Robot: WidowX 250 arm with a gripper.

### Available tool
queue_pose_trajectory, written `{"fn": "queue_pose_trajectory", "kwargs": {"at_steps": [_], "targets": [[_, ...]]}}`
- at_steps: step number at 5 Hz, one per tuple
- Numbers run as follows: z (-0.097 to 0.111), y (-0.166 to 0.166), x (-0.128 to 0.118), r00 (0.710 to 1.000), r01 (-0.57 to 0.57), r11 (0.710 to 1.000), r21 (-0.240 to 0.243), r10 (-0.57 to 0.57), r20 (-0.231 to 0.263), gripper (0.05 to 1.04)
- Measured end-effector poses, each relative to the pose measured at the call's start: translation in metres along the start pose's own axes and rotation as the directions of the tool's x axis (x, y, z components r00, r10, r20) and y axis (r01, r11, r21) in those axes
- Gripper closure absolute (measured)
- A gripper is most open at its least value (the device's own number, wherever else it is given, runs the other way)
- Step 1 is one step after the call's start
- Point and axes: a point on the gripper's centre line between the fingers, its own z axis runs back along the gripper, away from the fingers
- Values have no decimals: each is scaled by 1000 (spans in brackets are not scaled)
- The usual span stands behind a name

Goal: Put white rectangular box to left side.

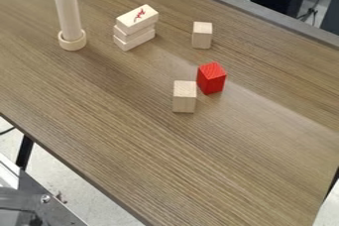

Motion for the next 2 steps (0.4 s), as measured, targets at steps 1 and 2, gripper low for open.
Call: {"fn": "queue_pose_trajectory", "kwargs": {"at_steps": [1, 2], "targets": [[-1, -8, 2, 999, 44, 999, -16, -44, 2, 85], [-8, -15, 4, 994, 105, 994, -18, -105, -10, 85]]}}
